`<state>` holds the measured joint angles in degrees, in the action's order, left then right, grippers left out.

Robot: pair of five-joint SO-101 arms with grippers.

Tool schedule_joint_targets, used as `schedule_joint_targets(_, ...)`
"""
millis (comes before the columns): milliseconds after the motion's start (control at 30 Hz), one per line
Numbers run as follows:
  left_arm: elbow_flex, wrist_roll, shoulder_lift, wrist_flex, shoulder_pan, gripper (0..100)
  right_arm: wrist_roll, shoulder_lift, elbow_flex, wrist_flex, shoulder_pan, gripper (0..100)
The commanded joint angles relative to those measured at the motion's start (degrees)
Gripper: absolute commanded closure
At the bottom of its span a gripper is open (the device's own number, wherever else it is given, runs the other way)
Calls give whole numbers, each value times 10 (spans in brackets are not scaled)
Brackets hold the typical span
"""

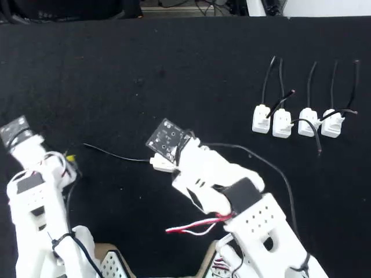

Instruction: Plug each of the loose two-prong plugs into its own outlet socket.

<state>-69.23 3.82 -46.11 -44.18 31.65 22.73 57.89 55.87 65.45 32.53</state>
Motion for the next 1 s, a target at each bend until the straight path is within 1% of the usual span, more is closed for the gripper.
schedule_joint_targets(0, 92, -5, -11, -19, -80, 767, -48, 19, 27, -139, 11, 988)
schedule_joint_targets(167, 127, -2, -11, -19, -140, 767, -117, -5, 106, -333, 25, 987)
schedule_joint_targets(233, 127, 5, -11, -18, -161, 767, -138, -15, 132, -390, 41, 987)
schedule_joint_targets(333, 102, 47, -11, 11, -175, 767, -162, -31, 164, -447, 72, 987)
schedule_joint_targets(500, 56, 58, -11, 62, -178, 767, -177, -47, 191, -491, 105, 987)
schedule_joint_targets(600, 56, 61, -11, 63, -178, 767, -177, -67, 197, -515, 115, 987)
schedule_joint_targets(733, 55, 82, -25, 61, -182, 767, -177, -125, 200, -562, 117, 987)
schedule_joint_targets(833, 34, 83, -79, 59, -190, 767, -177, -174, 193, -594, 117, 987)
schedule_joint_targets(967, -29, 79, -201, 69, -211, 767, -177, -211, 174, -601, 118, 988)
